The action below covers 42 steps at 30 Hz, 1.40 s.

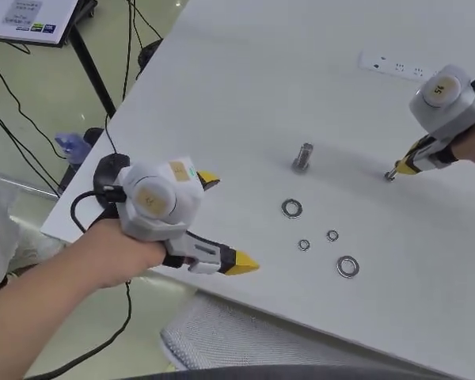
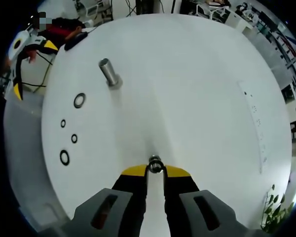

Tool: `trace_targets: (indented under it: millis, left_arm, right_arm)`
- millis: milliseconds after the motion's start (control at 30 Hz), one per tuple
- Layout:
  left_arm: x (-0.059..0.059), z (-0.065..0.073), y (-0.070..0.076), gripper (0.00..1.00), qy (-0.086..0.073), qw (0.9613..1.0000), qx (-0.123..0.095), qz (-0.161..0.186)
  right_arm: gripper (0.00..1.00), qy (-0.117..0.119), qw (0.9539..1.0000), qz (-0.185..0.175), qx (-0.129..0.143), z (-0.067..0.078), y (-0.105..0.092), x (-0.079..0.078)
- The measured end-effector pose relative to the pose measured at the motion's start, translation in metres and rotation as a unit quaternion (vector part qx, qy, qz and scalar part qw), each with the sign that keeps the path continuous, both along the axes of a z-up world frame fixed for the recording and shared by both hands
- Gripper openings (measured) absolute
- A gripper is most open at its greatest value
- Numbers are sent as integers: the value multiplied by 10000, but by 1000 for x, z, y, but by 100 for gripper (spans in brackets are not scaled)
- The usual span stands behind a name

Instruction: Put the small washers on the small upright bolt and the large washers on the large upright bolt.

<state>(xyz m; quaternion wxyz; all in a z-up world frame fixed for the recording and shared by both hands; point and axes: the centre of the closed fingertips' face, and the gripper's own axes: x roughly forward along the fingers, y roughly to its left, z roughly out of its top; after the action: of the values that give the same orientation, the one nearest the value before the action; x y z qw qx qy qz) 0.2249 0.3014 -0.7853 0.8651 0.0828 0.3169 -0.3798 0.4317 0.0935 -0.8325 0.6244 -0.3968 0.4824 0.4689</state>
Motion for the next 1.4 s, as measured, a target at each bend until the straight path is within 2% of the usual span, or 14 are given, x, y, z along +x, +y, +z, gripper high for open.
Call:
trace_targets:
  millis: [133, 500, 767, 1067, 1400]
  left_arm:
    - [1, 0, 0, 90, -36, 10000, 27, 16]
    - [1, -1, -1, 91, 14, 10000, 74, -65]
    - [1, -6, 3, 89, 64, 9999, 107, -83]
    - [1, -7, 5, 88, 106, 9998, 108, -101]
    - [1, -5, 2, 87, 83, 9999, 79, -128]
  right_arm:
    - [13, 25, 10000, 2, -7, -6, -1, -1]
    - [13, 76, 10000, 7, -6, -22, 0, 4]
    - [13, 126, 9999, 7, -53, -29, -1, -1]
    - [13, 111, 9999, 39, -61, -30, -1, -4]
    - [13, 73, 9999, 64, -105, -30, 0, -6]
